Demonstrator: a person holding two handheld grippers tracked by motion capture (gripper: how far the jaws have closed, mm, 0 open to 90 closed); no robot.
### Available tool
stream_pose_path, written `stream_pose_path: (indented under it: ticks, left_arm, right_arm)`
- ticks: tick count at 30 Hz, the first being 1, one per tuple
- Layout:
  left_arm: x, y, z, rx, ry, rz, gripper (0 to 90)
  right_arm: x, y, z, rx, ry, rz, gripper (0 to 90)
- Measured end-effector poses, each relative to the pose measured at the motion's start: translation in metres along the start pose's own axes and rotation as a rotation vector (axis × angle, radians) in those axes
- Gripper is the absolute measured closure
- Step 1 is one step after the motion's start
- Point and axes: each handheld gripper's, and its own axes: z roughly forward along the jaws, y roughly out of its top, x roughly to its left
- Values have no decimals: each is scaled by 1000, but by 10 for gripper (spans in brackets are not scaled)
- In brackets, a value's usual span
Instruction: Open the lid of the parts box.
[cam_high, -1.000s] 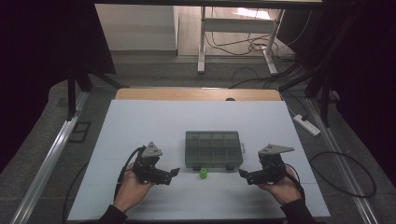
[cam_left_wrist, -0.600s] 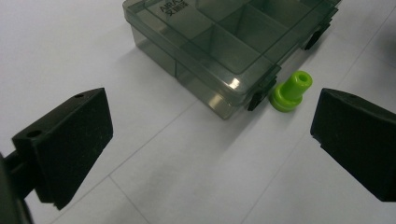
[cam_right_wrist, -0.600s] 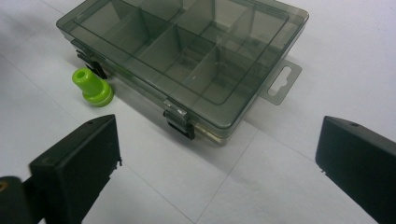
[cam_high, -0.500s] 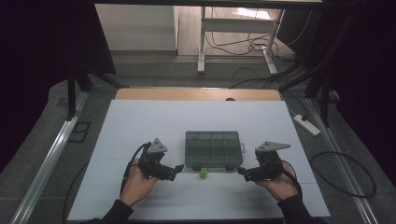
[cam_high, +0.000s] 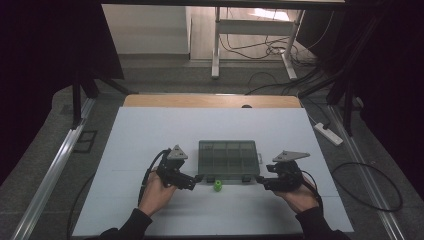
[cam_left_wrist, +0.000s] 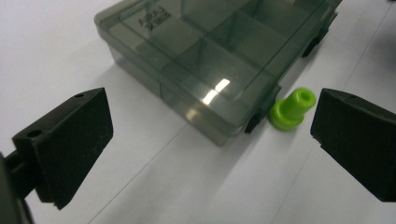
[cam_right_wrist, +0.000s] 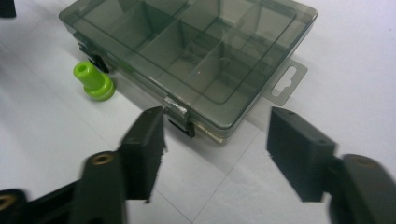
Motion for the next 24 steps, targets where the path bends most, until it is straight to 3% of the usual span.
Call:
stream_pose_path:
  ticks: [3, 4, 5, 8, 15, 24]
  left_arm:
    - [-3, -1, 2, -5, 4, 24, 0]
    - [-3, -1, 2, -5, 4, 24, 0]
    - [-4, -3, 4, -6, 3, 27, 0]
    - [-5, -5, 6, -1, 18, 50, 0]
    - [-7, -9, 10, 14, 22, 61, 0]
    - [-4, -11, 8, 17, 29, 37, 0]
  right_arm:
    - [1, -2, 2, 10, 0, -19, 522]
    - [1, -2, 2, 10, 0, -19, 522]
    - [1, -4, 3, 13, 2, -26, 591]
    - [0, -6, 4, 22, 3, -29, 655]
    - [-3, -12, 9, 73, 26, -25, 861]
    - [-9, -17, 15, 108, 42, 11, 896]
